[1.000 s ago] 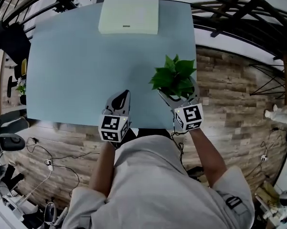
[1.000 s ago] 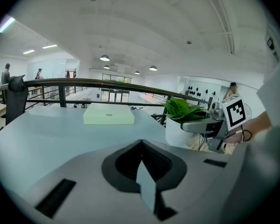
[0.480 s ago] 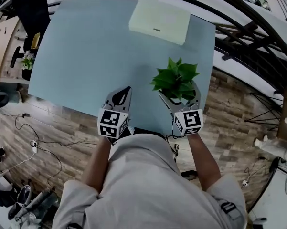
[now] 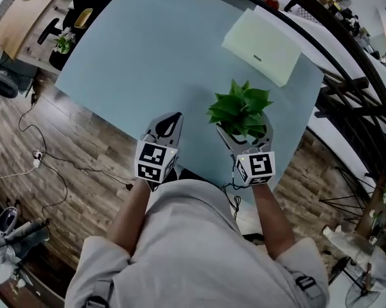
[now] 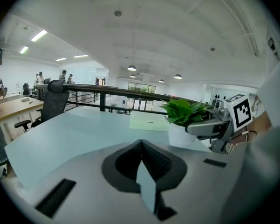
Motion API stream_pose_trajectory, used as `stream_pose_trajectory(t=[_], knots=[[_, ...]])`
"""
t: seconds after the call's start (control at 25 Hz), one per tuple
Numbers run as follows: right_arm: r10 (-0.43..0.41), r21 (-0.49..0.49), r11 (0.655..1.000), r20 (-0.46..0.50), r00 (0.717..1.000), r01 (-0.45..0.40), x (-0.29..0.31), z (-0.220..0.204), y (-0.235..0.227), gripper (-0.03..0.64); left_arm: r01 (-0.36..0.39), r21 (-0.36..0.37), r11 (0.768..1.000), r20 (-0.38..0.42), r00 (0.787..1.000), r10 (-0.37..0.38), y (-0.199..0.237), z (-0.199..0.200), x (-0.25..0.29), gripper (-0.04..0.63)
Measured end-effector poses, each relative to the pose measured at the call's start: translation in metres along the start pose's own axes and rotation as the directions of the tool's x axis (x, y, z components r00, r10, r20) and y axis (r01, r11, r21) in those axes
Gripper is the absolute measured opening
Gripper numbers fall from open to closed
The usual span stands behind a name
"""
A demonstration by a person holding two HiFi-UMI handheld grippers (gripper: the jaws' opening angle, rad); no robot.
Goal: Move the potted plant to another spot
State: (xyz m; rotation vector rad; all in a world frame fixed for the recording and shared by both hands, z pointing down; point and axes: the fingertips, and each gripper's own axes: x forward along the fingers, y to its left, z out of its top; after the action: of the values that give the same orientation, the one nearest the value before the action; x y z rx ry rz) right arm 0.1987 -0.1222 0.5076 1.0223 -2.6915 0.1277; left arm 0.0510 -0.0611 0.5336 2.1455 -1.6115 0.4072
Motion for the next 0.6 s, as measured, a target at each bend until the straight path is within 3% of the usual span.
stream_pose_trajectory(t=[0.36,0.6], knots=[[0.134,-0.037,0.99,-0.002,0.991,-0.134,0.052,0.013,0.045,0.522,-0.119,-0.068,0.991,0.017,0.993,0.12,0.055,-0.009,-0.024,0.012],[0.188,-0.057,0.981,0.002,0.982,-0.188,0.08,0.031,0.062,0.522,-0.172,-0.089,0.981,0.051,0.983,0.177,0.084,0.006,-0.037,0.012]])
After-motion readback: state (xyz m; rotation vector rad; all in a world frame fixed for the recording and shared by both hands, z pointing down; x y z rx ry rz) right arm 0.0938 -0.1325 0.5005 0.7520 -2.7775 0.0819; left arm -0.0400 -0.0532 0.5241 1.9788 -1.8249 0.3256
